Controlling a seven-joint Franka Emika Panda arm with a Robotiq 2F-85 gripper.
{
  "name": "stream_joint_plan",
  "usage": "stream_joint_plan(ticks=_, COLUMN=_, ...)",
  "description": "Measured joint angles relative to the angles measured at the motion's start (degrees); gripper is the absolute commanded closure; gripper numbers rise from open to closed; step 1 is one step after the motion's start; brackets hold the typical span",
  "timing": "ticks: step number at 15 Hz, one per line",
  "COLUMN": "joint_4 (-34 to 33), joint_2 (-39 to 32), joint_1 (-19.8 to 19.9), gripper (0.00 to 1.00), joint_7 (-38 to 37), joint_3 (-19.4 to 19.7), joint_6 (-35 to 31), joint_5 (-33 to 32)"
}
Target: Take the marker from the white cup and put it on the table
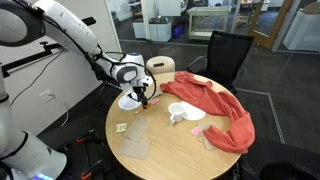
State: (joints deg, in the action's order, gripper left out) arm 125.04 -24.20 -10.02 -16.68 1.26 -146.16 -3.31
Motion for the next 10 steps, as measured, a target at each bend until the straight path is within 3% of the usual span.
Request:
stream_joint_plan(ticks=6, joint_4=5.3, joint_2=8.4, joint_1=0.0, gripper=0.00, joint_7=-0.6, joint_3=0.2, joint_6=-0.2, joint_5=-0.2)
stream_joint_plan(ticks=10, joint_4=5.5, joint_2=8.3, joint_1=0.1, gripper=0.00, joint_7=-0.6, joint_3=0.1, joint_6=-0.1, joint_5=-0.2)
